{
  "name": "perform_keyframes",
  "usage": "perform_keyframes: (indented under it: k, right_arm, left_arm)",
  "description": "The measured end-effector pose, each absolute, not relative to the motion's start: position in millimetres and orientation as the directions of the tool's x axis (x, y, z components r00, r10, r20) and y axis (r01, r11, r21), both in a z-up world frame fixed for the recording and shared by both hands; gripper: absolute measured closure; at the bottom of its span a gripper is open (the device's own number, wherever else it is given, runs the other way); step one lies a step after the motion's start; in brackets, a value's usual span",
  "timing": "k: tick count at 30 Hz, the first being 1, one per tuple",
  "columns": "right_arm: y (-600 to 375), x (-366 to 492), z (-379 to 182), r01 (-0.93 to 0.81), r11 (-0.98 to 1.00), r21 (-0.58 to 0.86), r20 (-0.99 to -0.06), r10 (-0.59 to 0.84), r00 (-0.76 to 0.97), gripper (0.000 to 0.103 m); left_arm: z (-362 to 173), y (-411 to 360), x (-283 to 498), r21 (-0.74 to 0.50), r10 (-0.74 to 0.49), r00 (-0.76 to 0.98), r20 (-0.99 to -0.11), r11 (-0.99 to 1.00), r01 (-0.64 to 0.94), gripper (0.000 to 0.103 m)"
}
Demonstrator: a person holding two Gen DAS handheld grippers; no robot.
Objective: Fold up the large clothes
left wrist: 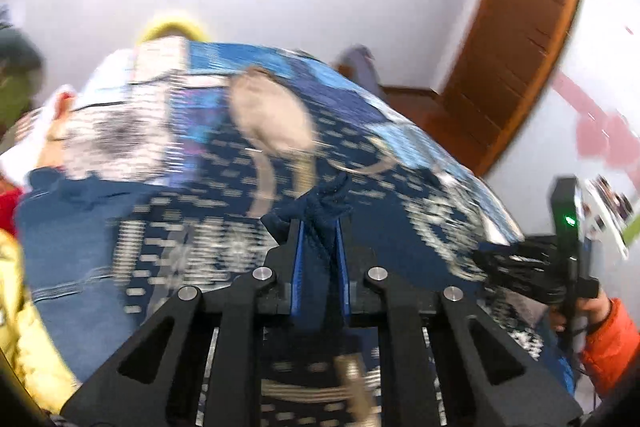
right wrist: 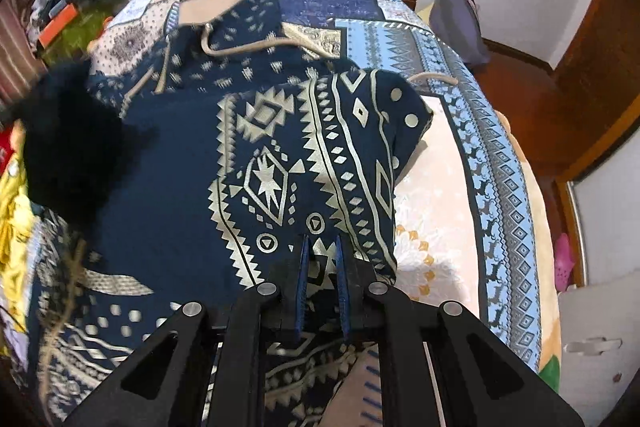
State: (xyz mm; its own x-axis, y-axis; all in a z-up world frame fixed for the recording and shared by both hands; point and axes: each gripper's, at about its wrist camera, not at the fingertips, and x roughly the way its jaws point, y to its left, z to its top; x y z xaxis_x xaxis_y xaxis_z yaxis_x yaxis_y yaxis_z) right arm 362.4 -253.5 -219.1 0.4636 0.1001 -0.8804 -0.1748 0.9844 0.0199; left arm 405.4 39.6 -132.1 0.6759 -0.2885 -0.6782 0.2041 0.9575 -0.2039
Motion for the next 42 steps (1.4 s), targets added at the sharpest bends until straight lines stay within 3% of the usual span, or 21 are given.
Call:
perform_keyframes:
  k: [3, 9, 17, 22, 24, 26, 27, 33, 37, 40, 41, 42]
  right_arm:
    - [-254, 362, -215, -0.188, 0.982, 0.016, -0.889, 0.1, 0.446, 0.095]
    - [-251, 363, -190, -0.17, 0.985, 0.018, -0.874, 0.098, 0.477, 0.095]
    - [-206, 366, -180, -0.255, 0.967, 0.011, -0.865, 0.137, 0.482, 0.095]
    - [-171, 364, -189, -0.335, 0.942, -0.02, -0.874, 0.146, 0.463, 0.095]
    - [-157, 365, -196, -0.369, 0.929, -0.038, -0.879, 0.144, 0.454, 0.095]
    - [-146, 367, -208, -0.389, 0.917, -0.082, -0.889, 0.109, 0.444, 0.095]
    - [-143, 370, -215, -0.393, 0.913, -0.11, -0.897, 0.079, 0.435, 0.095]
    - [-138, 365, -228, -0.43, 0.864, -0.262, -0.872, -0.02, 0.49, 0.095]
    - [-144, 359, -231, -0.427, 0.826, -0.367, -0.843, -0.102, 0.528, 0.094]
    - [-155, 357, -232, -0.403, 0.804, -0.437, -0.817, -0.168, 0.551, 0.094]
    - [-160, 357, -232, -0.392, 0.804, -0.448, -0.812, -0.182, 0.554, 0.093]
    - [-166, 357, -231, -0.383, 0.809, -0.446, -0.811, -0.185, 0.555, 0.085]
  left_arm:
    - [-134, 85, 398, -0.205, -0.23, 0.692, -0.684, 0.971, 0.121, 0.095]
    - [-164, 140, 388, -0.212, -0.173, 0.654, -0.736, 0.977, 0.019, 0.096]
    - [-209, 160, 378, -0.052, -0.007, 0.572, -0.82, 0.997, -0.063, 0.096]
    - [-201, 157, 372, -0.078, -0.049, 0.582, -0.812, 0.997, -0.025, 0.095]
    - [-196, 142, 373, -0.077, -0.076, 0.59, -0.803, 0.997, 0.023, 0.088]
    - [-196, 128, 375, -0.081, -0.101, 0.591, -0.8, 0.995, 0.06, 0.057]
    - [-198, 120, 376, -0.081, -0.111, 0.591, -0.799, 0.994, 0.077, 0.051]
    - [-245, 88, 393, -0.057, -0.101, 0.493, -0.864, 0.993, 0.103, 0.05]
    - [-258, 88, 391, -0.037, -0.081, 0.512, -0.855, 0.995, 0.094, 0.038]
    - [-261, 94, 392, -0.062, -0.099, 0.508, -0.855, 0.994, 0.089, 0.035]
    - [-262, 93, 392, -0.062, -0.101, 0.508, -0.855, 0.994, 0.093, 0.034]
    - [-262, 93, 392, -0.059, -0.1, 0.51, -0.854, 0.994, 0.096, 0.034]
